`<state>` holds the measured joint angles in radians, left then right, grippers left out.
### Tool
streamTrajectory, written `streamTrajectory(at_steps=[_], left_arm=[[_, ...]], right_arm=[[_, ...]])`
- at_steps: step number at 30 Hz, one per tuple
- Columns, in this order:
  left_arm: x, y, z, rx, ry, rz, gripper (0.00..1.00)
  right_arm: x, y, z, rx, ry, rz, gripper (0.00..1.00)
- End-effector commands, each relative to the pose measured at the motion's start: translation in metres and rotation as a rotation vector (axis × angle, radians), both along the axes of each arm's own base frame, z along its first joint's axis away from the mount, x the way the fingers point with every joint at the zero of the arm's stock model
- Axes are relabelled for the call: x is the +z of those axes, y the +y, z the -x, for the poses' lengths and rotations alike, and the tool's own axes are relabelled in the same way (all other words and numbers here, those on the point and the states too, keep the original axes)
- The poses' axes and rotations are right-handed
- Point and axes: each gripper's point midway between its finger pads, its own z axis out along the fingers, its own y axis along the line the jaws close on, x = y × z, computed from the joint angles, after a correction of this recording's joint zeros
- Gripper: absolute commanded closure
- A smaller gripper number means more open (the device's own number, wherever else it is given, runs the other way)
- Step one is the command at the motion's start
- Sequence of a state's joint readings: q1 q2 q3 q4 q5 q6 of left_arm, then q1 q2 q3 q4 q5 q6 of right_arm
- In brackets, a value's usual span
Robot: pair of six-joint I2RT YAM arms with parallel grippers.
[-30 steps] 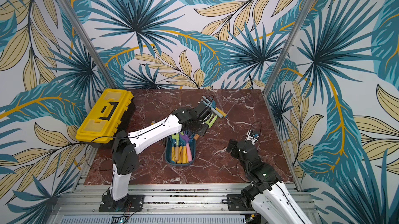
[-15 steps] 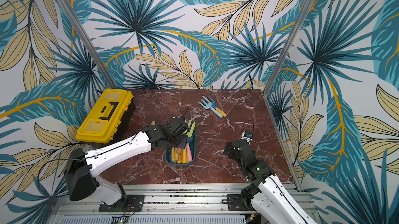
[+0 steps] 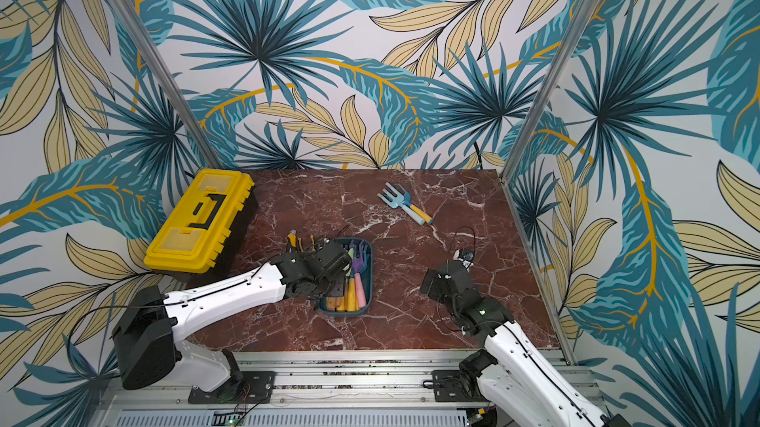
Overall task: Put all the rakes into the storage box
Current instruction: Place the rake in the storage box.
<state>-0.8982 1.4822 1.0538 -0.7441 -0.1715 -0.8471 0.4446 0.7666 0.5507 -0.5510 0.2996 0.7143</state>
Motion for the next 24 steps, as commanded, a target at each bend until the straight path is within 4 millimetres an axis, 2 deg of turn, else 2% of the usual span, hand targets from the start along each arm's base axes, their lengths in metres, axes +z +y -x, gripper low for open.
streamTrajectory(at_steps=[1,4,12,24], left_arm=[[-0.008,0.004,-0.002,0.04,-0.015,0.001,0.94],[-0.011,0.01,0.0,0.055,-0.023,-0.004,0.94],[-0.007,0.011,-0.007,0.016,-0.048,-0.024,0.92],[-0.015,0.005,-0.019,-0.021,-0.026,0.029,0.92]], right_arm=[[0.001,0.006,-0.004,0.009,0.003,-0.028,0.01],[0.004,0.009,-0.006,0.015,0.0,-0.035,0.01],[0.015,0.014,-0.007,0.022,-0.033,-0.085,0.01],[0.007,0.019,-0.008,0.024,-0.006,-0.1,0.01]])
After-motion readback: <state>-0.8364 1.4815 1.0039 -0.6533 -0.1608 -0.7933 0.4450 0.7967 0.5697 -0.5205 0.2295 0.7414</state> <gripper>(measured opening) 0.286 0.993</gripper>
